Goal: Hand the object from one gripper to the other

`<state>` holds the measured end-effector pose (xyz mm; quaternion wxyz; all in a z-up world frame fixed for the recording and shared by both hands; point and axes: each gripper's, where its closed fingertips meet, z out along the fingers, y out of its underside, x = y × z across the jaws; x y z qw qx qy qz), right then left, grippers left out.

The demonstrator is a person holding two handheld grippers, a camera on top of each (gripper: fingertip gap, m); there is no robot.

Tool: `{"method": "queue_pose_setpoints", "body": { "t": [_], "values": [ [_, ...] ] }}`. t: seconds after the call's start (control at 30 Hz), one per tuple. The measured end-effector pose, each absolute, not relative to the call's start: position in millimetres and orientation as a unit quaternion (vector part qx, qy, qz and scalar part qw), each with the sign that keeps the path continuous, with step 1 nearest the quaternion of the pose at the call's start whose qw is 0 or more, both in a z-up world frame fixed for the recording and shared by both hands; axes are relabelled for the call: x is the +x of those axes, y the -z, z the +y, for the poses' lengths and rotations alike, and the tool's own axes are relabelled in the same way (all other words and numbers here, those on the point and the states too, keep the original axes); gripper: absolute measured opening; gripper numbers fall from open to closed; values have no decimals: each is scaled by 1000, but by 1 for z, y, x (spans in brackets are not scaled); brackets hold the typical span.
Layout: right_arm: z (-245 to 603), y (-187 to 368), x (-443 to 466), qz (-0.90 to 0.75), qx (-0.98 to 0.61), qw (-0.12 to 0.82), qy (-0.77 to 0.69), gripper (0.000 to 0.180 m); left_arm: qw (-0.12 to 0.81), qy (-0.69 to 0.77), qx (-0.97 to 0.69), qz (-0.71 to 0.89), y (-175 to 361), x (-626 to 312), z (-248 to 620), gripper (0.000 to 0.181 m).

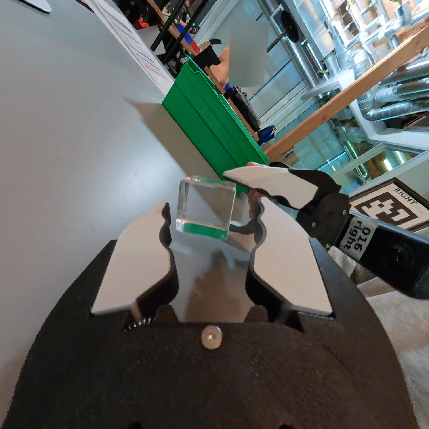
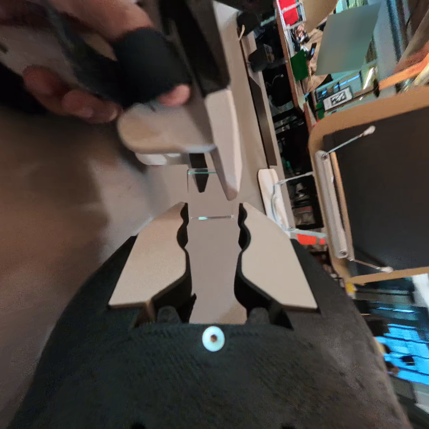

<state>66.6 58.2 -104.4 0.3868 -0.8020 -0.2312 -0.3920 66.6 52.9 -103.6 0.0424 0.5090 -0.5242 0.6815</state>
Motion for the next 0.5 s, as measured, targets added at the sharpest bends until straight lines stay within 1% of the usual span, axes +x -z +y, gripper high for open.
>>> {"method": "queue_pose_setpoints", "body": {
  "t": [0.1, 0.23, 0.33, 0.4, 0.43, 0.5],
  "values": [
    [60, 105, 60, -250, -794, 383, 400, 42, 45, -671, 514, -532, 107, 66, 54, 50],
    [61, 104, 60, -249, -790, 403, 388, 42, 33, -661, 506, -553, 108, 65, 54, 48],
    [62, 101, 62, -258, -770, 415, 410, 62, 26, -662, 506, -553, 107, 65, 55, 48],
    [65, 91, 63, -255, -743, 440, 435, 75, 29, -674, 506, -537, 103, 67, 58, 48],
    [67, 85, 63, -252, -733, 455, 438, 92, 33, -681, 509, -526, 102, 67, 59, 48],
    [68, 74, 61, -229, -721, 494, 428, 110, 56, -700, 514, -492, 99, 68, 63, 48]
  ]
}}
